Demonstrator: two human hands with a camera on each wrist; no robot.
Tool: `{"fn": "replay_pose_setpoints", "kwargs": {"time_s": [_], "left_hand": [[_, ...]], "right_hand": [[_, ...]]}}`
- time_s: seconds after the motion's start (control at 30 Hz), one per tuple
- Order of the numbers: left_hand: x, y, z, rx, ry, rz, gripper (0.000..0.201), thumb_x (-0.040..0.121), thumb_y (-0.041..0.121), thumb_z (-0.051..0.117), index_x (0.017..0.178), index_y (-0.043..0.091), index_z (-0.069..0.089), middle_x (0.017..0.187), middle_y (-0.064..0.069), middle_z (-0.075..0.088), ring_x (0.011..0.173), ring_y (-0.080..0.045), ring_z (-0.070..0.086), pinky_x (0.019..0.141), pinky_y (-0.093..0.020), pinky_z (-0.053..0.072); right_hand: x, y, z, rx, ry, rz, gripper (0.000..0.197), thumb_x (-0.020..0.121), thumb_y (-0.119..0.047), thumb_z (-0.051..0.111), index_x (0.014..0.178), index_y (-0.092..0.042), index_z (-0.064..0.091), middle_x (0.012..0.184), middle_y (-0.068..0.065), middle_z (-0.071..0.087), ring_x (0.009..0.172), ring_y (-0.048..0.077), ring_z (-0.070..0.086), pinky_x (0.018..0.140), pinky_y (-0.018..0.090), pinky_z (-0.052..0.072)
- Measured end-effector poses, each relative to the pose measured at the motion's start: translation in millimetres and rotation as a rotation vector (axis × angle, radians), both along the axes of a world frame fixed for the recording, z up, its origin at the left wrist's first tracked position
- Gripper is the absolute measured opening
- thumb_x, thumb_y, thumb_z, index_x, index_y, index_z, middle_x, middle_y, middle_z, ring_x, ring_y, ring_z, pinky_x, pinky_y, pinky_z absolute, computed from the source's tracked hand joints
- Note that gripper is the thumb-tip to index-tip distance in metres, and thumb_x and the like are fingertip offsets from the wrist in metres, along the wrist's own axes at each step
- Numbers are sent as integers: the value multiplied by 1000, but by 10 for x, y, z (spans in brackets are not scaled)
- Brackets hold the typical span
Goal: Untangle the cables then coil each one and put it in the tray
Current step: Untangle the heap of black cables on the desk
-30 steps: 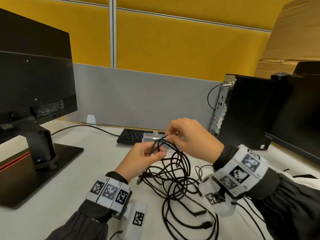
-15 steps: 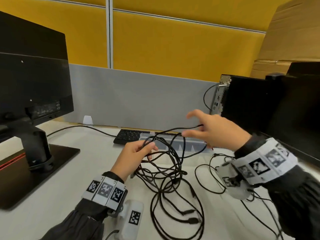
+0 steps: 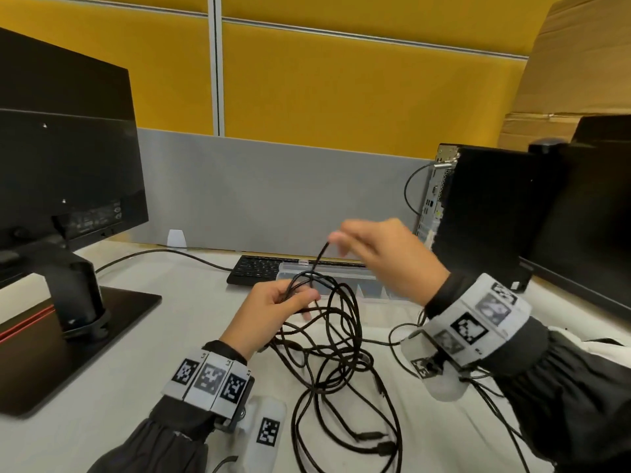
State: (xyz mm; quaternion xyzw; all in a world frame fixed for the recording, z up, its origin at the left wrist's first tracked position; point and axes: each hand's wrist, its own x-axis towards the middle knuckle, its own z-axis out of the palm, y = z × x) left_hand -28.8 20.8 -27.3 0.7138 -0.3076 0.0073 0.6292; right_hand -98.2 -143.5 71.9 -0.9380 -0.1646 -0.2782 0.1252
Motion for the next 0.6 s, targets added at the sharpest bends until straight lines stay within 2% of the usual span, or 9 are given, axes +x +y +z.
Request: {"fn": "replay_pose_setpoints", "kwargs": {"time_s": [0.07, 0.17, 0.2, 0.27, 0.33, 0.37, 0.43, 0.53, 0.6], "left_hand": [[25, 4, -35, 93, 8, -14, 16, 90, 20, 59, 76, 18, 66, 62, 0, 65, 75, 2, 63, 79, -10, 42], [40, -19, -78, 116, 82, -28, 19, 94, 17, 52, 81, 20, 66, 53, 11, 59, 57, -1, 57, 62, -12, 46], [34, -33, -77, 106, 103, -24, 22, 95, 17, 48, 81, 18, 65, 48, 12, 56, 52, -2, 52, 56, -11, 44], [23, -46, -65, 90, 145, -16, 28, 96, 23, 45, 78, 13, 64, 43, 14, 49, 47, -1, 45, 48, -8, 37], [3, -31, -54, 80, 196, -10, 34, 94, 35, 47, 70, 14, 60, 45, 15, 49, 48, 1, 44, 53, -9, 37], [-9, -24, -51, 72, 224, -19, 37, 90, 43, 49, 66, 16, 56, 49, 14, 47, 50, -2, 43, 57, -14, 38], [-20, -19, -44, 61, 274, -38, 41, 81, 54, 53, 65, 17, 48, 58, 8, 42, 57, -8, 39, 59, -21, 36], [-61, -19, 13, -60, 298, -27, 26, 85, 38, 58, 78, 13, 62, 76, 8, 55, 75, -6, 52, 58, -18, 51], [-48, -32, 28, -104, 281, -32, 46, 76, 41, 62, 94, -1, 66, 84, 4, 59, 81, -11, 56, 74, -30, 58]], "right_hand": [[-39, -124, 83, 415, -169, 74, 33, 98, -35, 40, 71, -18, 50, 50, -8, 42, 43, 6, 39, 45, 19, 35], [-154, -290, 272, 1047, -402, 206, 34, 102, -30, 33, 71, -20, 44, 47, -10, 35, 36, 7, 30, 37, 18, 32], [-195, -327, 320, 1183, -458, 248, 35, 102, -30, 31, 72, -19, 43, 46, -9, 35, 35, 8, 28, 37, 17, 31], [-256, -378, 355, 1311, -529, 266, 36, 103, -30, 29, 72, -18, 42, 47, -7, 37, 36, 10, 29, 38, 17, 30], [-266, -414, 322, 1303, -512, 259, 36, 103, -30, 28, 73, -17, 43, 48, -7, 42, 35, 9, 32, 37, 17, 30], [-256, -446, 284, 1267, -471, 244, 35, 103, -30, 28, 74, -18, 44, 49, -7, 44, 34, 8, 33, 36, 17, 30], [-233, -564, 200, 1114, -337, 153, 35, 102, -31, 31, 74, -18, 47, 55, -2, 50, 34, 7, 35, 35, 17, 30], [-270, -785, 110, 601, 62, -159, 31, 99, -32, 38, 77, -19, 56, 73, 13, 59, 31, 4, 40, 33, 20, 34], [-343, -850, 51, 229, 369, -354, 20, 98, -32, 42, 94, -21, 58, 89, 8, 65, 35, 1, 46, 37, 16, 40]]}}
